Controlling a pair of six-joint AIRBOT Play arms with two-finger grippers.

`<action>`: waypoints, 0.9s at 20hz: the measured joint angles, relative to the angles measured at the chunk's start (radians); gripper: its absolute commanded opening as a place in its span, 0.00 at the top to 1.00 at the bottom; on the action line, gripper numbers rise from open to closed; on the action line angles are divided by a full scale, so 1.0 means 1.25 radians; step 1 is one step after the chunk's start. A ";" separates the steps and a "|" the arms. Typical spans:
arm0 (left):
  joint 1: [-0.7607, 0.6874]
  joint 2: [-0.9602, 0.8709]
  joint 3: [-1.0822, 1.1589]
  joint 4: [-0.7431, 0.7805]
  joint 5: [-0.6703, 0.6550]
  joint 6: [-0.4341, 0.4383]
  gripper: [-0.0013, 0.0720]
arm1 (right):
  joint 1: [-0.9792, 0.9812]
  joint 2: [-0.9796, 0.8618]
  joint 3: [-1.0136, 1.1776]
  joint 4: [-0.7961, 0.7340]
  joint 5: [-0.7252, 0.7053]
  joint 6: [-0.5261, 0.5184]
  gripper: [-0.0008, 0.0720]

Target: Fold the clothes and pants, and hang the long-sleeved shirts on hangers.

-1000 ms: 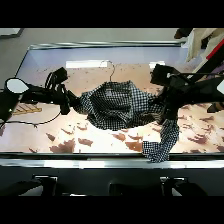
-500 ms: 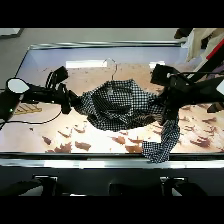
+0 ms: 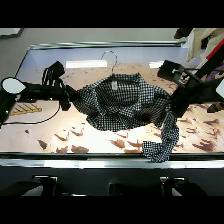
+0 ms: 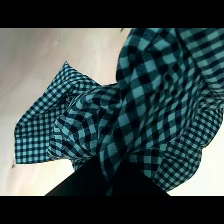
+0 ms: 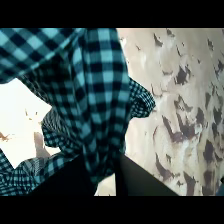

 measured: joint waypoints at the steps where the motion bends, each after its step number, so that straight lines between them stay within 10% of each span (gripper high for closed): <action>1: 0.000 0.004 0.000 0.000 0.003 0.003 0.96 | 0.000 0.000 0.000 -0.024 -0.005 0.017 0.73; 11: 0.011 0.053 0.000 0.001 0.007 0.019 0.96 | -0.025 -0.043 0.000 -0.264 -0.108 0.229 0.70; 14: 0.023 0.076 0.000 0.001 -0.015 0.020 0.96 | -0.032 -0.052 0.000 -0.234 -0.164 0.258 0.35; 18: 0.028 0.109 -0.001 -0.010 -0.049 0.020 0.96 | -0.035 -0.079 0.000 -0.161 -0.264 0.271 0.33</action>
